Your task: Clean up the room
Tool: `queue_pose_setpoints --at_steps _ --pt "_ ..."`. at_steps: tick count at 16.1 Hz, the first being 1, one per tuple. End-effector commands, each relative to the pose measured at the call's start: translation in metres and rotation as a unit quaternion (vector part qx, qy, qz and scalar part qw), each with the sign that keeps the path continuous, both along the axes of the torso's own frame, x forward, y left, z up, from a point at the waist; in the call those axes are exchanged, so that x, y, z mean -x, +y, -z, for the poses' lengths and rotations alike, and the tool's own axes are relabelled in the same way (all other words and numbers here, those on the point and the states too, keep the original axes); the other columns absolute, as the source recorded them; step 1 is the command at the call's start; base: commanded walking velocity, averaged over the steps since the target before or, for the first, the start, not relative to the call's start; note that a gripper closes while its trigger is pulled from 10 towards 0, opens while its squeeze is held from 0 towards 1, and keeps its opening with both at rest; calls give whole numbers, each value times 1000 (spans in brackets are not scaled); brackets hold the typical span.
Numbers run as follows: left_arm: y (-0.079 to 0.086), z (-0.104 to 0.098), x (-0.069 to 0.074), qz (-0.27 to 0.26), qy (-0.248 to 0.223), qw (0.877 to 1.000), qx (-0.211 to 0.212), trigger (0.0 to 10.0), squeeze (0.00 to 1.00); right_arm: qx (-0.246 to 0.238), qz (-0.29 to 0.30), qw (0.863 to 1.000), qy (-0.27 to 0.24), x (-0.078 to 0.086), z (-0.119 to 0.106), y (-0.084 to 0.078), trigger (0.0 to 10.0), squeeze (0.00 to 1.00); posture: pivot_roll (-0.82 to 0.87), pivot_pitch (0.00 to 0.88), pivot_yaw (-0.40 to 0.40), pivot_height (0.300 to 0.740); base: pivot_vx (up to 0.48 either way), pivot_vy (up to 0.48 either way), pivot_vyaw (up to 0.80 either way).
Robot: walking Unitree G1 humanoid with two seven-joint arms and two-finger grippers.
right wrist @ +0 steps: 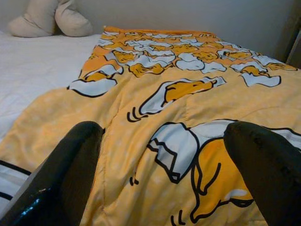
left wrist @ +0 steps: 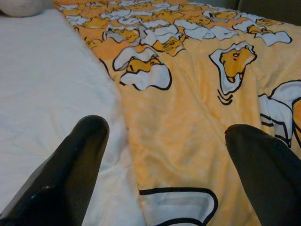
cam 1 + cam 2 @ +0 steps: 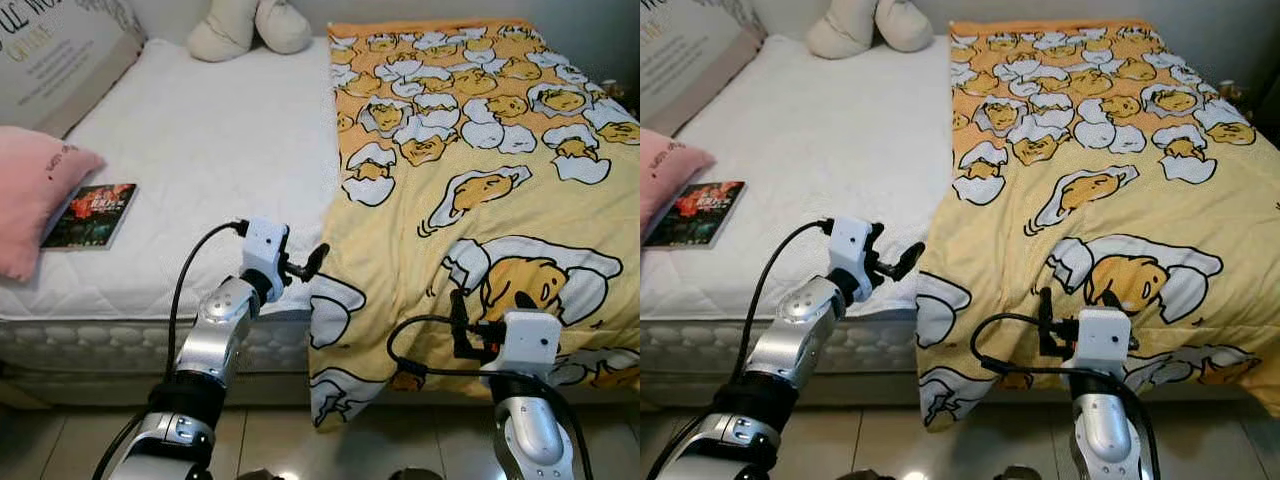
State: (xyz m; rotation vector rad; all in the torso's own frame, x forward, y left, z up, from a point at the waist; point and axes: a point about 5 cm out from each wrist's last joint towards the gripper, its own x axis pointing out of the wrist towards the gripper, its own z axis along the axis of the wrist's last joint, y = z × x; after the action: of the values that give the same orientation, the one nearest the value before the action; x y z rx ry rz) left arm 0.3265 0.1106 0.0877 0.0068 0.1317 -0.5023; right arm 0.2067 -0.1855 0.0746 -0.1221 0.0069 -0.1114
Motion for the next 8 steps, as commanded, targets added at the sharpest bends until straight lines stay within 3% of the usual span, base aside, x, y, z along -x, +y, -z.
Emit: queue_pose_setpoints --at_steps 1,4,6,8 --pt "-2 -4 -3 6 -8 1000 6 10000 0 2 -3 1000 -14 -1 -6 1 10000 275 -93 66 77 740 0 322 0" --pt "-5 -4 -2 11 -13 1000 8 10000 0 2 -7 1000 -12 -2 -5 1 10000 275 -93 53 74 740 0 455 0" --pt "-5 -1 -1 9 -9 1000 6 10000 0 2 -14 1000 -12 -3 -5 1 10000 302 -93 47 73 740 0 0 0" --pt "-1 8 7 1 1 1000 2 10000 0 -14 -6 1000 -8 -3 -3 -2 10000 318 -95 37 77 740 0 0 656"
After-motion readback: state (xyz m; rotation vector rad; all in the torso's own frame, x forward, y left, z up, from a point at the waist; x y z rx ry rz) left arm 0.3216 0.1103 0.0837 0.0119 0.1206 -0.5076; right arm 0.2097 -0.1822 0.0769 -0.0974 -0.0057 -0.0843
